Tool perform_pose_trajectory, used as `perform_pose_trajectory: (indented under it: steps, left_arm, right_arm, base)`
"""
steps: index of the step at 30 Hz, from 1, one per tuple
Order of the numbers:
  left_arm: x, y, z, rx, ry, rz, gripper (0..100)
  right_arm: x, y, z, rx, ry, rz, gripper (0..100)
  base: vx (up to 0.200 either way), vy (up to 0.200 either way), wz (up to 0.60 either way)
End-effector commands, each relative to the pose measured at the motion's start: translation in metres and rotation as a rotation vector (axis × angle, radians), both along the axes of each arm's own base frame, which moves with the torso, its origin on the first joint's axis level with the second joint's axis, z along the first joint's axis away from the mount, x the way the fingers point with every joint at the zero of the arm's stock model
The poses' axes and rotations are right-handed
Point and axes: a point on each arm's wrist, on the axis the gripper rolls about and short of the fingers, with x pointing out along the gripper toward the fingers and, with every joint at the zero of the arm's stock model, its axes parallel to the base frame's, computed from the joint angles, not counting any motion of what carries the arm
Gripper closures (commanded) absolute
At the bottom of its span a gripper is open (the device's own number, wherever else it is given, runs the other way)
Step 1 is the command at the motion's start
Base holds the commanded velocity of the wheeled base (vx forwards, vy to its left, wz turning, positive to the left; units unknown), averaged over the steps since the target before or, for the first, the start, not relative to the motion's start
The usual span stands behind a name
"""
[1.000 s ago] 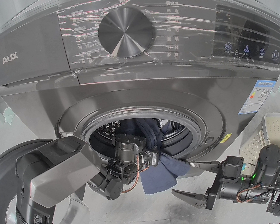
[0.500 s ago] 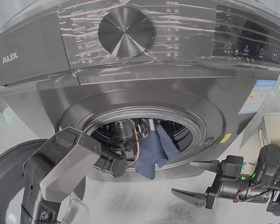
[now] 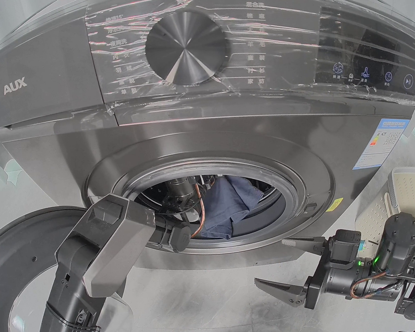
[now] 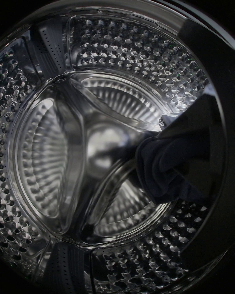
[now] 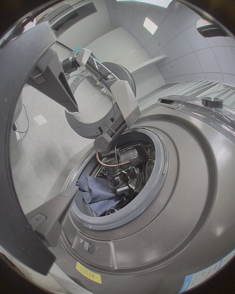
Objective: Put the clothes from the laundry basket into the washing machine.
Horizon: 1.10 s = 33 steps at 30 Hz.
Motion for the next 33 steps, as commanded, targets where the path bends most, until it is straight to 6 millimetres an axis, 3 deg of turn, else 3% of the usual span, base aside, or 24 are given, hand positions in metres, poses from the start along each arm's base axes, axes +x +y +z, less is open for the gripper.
perform_pose_trajectory:
  steps: [1,3,6,10,22,23,30,33]
  left_arm:
    - [-0.009,-0.001,-0.005,0.025,0.049,-0.011,0]
    - [-0.02,-0.001,-0.001,0.042,0.081,-0.026,0]
    - [-0.047,-0.007,-0.008,0.088,0.191,-0.093,0]
    - [-0.066,-0.014,-0.02,0.129,0.251,-0.164,0]
    - [-0.074,-0.011,-0.048,0.212,0.326,-0.18,0]
    - [-0.073,-0.01,-0.049,0.216,0.328,-0.176,100]
    - [-0.068,-0.013,-0.042,0.198,0.295,-0.177,100]
    - [-0.057,-0.015,-0.038,0.165,0.253,-0.162,100]
  right_arm:
    - [0.0,0.0,0.0,-0.001,0.001,-0.001,0]
    - [0.0,0.0,0.0,-0.001,0.001,0.002,0]
    - [0.0,0.001,-0.001,-0.003,0.003,0.002,0]
    - [-0.001,0.001,-0.001,-0.003,0.003,0.006,0]
    - [0.0,0.001,-0.001,-0.004,0.004,0.006,0]
    - [0.0,0.001,-0.002,-0.005,0.005,0.006,0]
    - [0.0,0.002,-0.002,-0.006,0.006,0.006,0]
    - [0.0,0.002,-0.002,-0.006,0.006,0.006,0]
  base:
    - [0.0,0.0,0.0]
    - [0.0,0.0,0.0]
    - [0.0,0.0,0.0]
    - [0.0,0.0,0.0]
    - [0.0,0.0,0.0]
    - [0.0,0.0,0.0]
    - [0.0,0.0,0.0]
    - [0.0,0.0,0.0]
